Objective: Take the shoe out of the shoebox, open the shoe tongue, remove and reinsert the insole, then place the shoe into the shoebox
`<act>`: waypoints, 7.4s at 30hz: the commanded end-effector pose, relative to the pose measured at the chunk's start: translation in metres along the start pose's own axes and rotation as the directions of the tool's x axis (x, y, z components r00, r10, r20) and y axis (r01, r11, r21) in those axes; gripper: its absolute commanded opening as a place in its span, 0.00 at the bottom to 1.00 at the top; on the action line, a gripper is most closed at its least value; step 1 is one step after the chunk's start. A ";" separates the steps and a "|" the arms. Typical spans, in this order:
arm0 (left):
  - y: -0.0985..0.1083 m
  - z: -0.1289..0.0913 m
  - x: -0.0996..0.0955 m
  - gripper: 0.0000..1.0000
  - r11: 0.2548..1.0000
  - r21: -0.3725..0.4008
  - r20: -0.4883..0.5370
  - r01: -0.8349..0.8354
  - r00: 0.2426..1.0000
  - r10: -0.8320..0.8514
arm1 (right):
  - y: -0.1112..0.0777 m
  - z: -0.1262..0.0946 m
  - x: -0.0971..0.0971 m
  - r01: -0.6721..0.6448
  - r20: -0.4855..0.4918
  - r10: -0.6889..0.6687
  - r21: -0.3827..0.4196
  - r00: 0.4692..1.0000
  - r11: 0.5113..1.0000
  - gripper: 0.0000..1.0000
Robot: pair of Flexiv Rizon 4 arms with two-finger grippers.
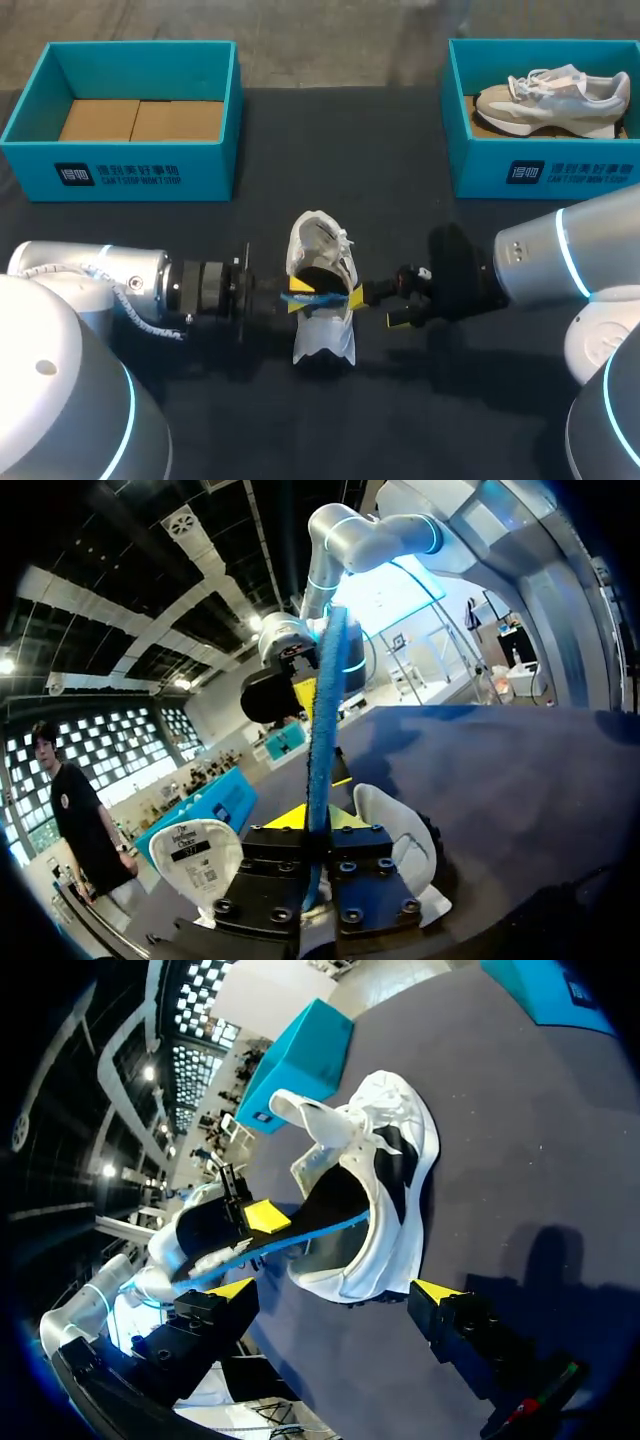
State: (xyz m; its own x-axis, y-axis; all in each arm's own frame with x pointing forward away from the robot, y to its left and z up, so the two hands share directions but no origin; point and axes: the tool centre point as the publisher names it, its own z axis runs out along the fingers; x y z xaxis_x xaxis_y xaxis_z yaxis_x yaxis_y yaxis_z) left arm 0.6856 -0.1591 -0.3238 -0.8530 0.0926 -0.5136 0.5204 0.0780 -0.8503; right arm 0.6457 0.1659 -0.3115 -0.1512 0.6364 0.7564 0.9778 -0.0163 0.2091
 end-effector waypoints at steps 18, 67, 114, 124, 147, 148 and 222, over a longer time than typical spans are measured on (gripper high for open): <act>0.029 0.014 -0.011 0.00 0.997 -0.070 -0.030 0.025 0.999 -0.027 | -0.001 0.000 0.001 -0.001 0.002 0.001 -0.001 1.000 1.000 1.00; 0.046 0.014 -0.004 0.08 0.977 -0.214 -0.090 -0.011 0.996 -0.009 | -0.001 0.000 0.001 -0.001 0.002 0.001 -0.001 1.000 1.000 1.00; 0.037 0.012 -0.006 0.51 0.977 -0.201 -0.099 -0.064 0.994 0.045 | -0.001 0.000 0.001 -0.001 0.002 0.001 -0.001 1.000 1.000 1.00; 0.009 0.004 -0.002 0.49 0.980 -0.178 -0.082 -0.086 0.994 0.072 | -0.001 0.000 0.001 -0.001 0.002 0.001 -0.001 1.000 1.000 1.00; 0.035 0.010 0.001 0.00 0.979 -0.190 -0.142 -0.076 0.989 0.049 | -0.001 0.000 0.001 -0.001 0.002 0.001 -0.001 1.000 1.000 1.00; 0.037 0.010 0.000 0.00 0.978 -0.196 -0.144 -0.077 0.988 0.049 | -0.001 0.000 0.001 -0.001 0.002 0.001 -0.001 1.000 1.000 1.00; -0.009 -0.011 -0.019 0.11 0.979 -0.162 -0.322 -0.122 0.945 0.065 | 0.000 -0.018 -0.008 0.004 0.041 -0.003 -0.024 0.999 1.000 1.00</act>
State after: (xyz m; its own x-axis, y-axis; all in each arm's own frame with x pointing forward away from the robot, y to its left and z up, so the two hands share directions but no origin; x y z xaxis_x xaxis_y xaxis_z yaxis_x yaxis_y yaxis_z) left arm 0.6902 -0.1512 -0.3107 -0.7742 0.3464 -0.5297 0.6169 0.2261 -0.7539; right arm 0.6509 0.1564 -0.3151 -0.1515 0.6540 0.7412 0.9740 -0.0291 0.2247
